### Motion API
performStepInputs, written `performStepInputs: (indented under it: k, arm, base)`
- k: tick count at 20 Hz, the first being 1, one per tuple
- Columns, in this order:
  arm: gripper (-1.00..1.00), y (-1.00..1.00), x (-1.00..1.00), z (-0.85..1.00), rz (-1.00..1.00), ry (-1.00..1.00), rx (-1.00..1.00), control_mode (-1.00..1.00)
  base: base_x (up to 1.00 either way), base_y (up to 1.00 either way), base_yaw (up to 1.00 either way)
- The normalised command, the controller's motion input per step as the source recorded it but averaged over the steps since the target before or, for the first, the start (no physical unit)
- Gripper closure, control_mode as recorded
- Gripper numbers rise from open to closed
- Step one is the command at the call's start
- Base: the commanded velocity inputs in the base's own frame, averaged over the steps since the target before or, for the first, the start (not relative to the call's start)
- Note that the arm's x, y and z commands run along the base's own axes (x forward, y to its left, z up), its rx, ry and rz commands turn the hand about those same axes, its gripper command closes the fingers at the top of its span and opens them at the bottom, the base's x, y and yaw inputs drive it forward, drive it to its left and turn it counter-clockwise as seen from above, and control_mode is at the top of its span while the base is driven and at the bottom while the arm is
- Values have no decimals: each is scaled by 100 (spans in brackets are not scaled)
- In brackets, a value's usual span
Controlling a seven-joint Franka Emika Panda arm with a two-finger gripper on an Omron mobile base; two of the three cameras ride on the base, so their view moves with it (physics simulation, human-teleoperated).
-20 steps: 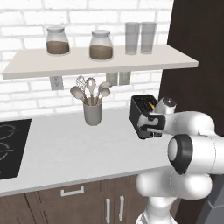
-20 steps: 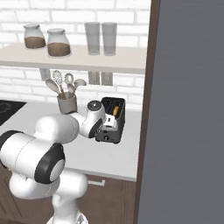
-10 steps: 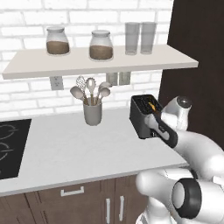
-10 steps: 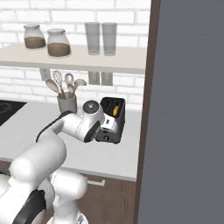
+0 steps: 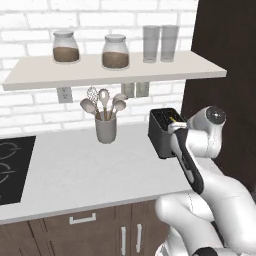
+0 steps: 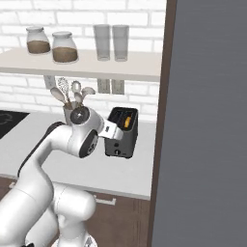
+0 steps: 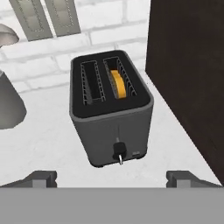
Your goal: Start the toaster. Once the lever pops up, take the bread to the plate on the dining counter.
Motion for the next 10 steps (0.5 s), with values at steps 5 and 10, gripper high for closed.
performStepInputs:
  k: [5,10]
  arm:
    - [-100,-1,-14,100,0,6,0,-100]
    - [-100,-2,-36,90,2,5,0,-100]
  base:
    - [0,0,0]
    - [0,0,0]
